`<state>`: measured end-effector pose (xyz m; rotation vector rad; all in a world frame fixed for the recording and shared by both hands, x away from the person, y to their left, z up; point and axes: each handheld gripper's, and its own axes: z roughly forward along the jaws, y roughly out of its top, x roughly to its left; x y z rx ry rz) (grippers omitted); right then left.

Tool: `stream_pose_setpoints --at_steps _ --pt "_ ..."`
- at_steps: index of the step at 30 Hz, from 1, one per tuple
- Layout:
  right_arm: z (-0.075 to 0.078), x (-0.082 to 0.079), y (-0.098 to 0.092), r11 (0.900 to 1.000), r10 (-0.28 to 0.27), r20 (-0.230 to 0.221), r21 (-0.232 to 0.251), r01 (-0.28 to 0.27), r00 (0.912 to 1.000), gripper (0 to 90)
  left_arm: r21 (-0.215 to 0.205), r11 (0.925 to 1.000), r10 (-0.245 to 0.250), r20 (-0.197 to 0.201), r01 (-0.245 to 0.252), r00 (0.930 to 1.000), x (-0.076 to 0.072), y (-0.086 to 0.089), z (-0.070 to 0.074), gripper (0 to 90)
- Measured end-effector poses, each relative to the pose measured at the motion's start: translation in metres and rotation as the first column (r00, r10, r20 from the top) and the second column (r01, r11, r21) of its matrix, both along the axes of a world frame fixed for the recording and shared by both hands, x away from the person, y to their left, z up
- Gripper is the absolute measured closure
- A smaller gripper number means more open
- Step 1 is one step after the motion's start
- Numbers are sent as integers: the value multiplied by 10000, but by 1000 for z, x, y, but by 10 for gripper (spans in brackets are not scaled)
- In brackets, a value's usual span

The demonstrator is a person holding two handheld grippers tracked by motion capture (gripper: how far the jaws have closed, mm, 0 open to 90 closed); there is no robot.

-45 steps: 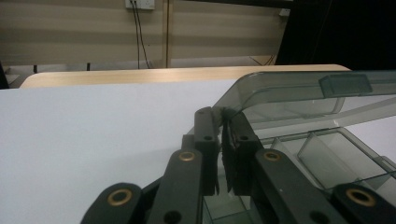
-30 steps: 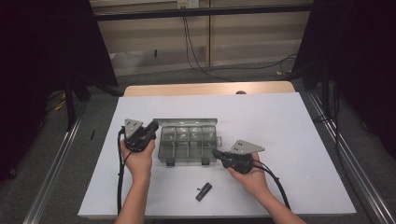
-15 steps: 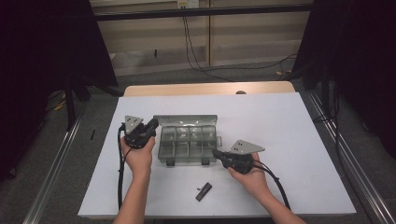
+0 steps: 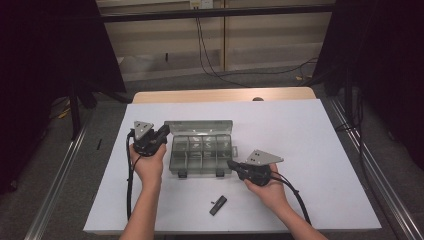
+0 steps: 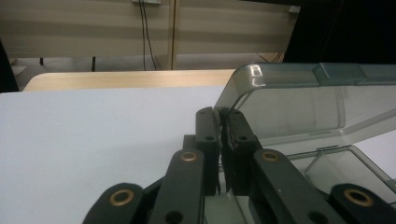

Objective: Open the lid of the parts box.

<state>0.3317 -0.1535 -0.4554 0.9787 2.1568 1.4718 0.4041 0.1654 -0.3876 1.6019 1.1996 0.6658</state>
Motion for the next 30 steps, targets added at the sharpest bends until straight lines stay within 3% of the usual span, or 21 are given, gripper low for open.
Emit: stream_pose_setpoints --at_steps 12,30 --pt "0 0 0 10000 14 0 0 -14 10000 900 169 9998 40 -11 -40 10000 4 -1 3 870" --pt "0 0 0 10000 32 38 -55 -31 10000 900 53 9997 250 -168 -249 9995 11 -3 6 869"
